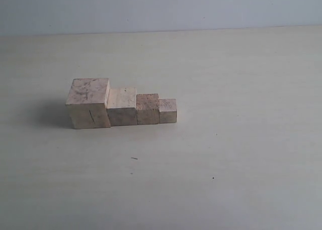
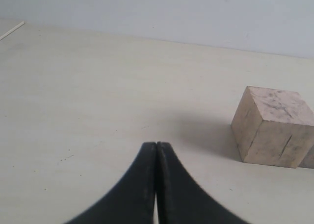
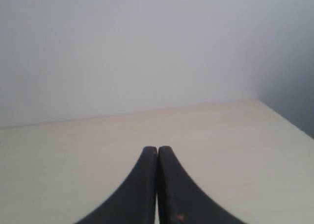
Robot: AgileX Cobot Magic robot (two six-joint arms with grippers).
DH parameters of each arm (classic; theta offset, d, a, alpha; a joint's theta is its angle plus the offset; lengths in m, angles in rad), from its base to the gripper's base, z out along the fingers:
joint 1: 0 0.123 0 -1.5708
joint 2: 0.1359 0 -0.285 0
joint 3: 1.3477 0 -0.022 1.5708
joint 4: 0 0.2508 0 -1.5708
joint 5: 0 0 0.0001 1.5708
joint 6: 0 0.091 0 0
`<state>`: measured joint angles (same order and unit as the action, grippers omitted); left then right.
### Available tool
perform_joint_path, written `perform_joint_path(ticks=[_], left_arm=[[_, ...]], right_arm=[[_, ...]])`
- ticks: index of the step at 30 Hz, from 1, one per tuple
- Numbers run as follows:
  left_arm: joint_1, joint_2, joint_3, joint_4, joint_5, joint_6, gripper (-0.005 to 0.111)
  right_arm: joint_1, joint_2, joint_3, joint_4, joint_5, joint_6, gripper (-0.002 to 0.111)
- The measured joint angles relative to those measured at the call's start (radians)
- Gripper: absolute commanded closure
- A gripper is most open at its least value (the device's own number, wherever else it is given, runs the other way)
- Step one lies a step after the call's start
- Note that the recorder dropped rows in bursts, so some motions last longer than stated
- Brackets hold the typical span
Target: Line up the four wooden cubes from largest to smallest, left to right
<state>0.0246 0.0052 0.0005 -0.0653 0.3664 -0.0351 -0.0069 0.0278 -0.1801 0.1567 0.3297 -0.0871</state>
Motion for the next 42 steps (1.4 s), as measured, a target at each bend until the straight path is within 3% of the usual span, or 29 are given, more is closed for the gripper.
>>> perform_joint_path(ticks=[4,14,42], left_arm=[[0.0,0.0,0.0,0.0,0.0,0.0,0.107],[0.0,0.0,0.0,0.0,0.0,0.0,0.107],[0.0,0.0,0.0,0.0,0.0,0.0,0.107]], right_arm=[[0.0,-0.022,0.072,-0.09,-0.005,0.13,0.108],[0.0,-0.022,0.174,-0.111,-0.02,0.155,0.108],[0.0,-0.022,0.176,-0.125,0.014,0.119,0.108]])
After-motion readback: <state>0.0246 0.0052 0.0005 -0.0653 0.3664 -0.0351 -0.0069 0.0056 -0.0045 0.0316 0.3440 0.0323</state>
